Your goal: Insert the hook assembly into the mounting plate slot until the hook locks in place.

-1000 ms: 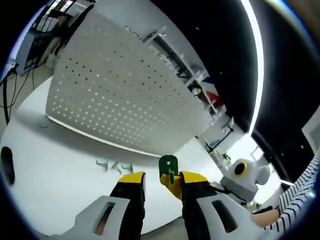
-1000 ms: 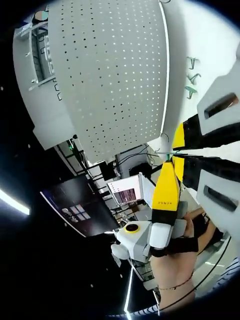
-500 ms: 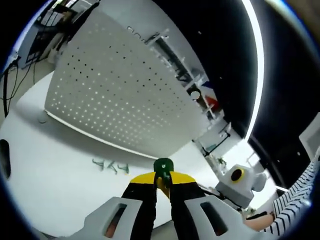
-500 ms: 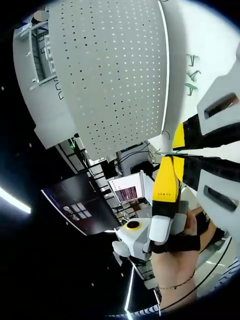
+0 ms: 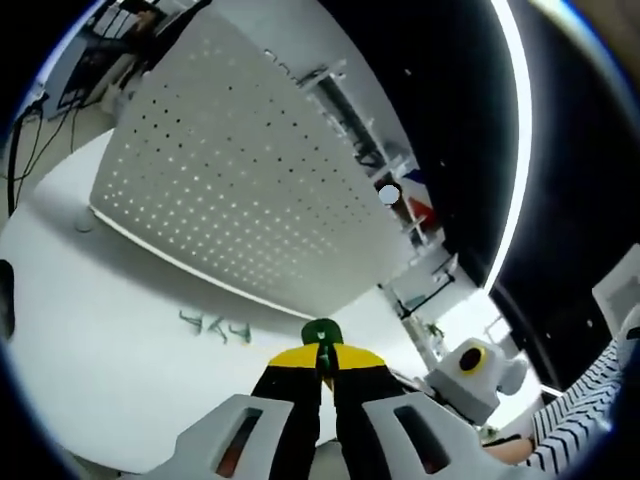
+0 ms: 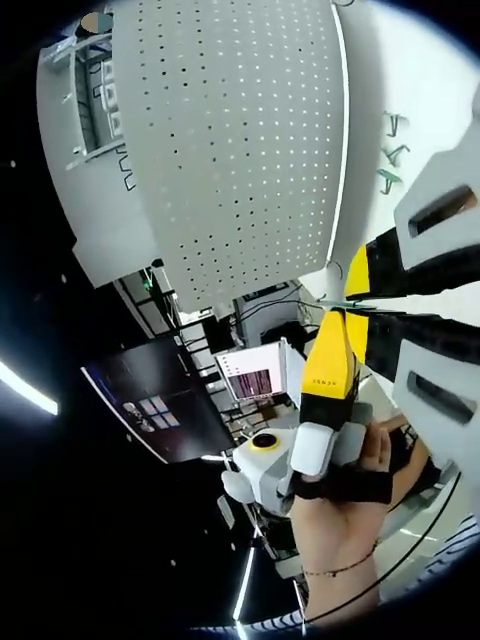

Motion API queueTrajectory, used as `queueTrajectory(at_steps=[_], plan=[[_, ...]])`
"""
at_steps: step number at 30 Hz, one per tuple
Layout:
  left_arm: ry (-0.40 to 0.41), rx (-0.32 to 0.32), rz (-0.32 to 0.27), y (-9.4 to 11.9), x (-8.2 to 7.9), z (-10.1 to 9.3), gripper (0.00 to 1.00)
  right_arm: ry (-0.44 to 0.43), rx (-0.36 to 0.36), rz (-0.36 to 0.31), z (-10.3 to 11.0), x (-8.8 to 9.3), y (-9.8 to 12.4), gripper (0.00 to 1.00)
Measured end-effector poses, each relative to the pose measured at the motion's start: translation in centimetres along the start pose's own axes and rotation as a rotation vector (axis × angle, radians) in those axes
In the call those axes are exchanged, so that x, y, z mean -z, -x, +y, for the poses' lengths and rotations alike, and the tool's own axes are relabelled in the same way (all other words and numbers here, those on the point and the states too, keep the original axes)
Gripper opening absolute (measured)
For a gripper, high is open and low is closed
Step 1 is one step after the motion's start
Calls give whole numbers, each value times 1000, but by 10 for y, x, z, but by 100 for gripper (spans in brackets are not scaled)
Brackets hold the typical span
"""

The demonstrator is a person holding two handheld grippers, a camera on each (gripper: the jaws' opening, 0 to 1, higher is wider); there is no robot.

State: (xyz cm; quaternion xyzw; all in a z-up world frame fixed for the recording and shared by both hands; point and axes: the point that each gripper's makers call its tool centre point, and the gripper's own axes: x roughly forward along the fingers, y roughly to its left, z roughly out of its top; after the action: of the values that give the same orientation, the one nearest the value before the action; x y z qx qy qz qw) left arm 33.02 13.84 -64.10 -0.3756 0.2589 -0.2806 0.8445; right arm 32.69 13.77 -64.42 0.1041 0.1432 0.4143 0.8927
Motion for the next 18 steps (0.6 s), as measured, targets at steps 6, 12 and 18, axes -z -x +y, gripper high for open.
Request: queueTrajectory(at_steps=[6, 12, 18], plan=[[-14, -2, -6, 1, -1, -1, 2, 40, -10, 24, 2, 0, -1, 2], [-63, -31, -39, 4, -11, 0, 1, 71, -17, 31, 1, -9, 0, 8], [-146, -71, -45, 2, -15, 1, 1, 100, -13, 51, -1, -10, 3, 18]])
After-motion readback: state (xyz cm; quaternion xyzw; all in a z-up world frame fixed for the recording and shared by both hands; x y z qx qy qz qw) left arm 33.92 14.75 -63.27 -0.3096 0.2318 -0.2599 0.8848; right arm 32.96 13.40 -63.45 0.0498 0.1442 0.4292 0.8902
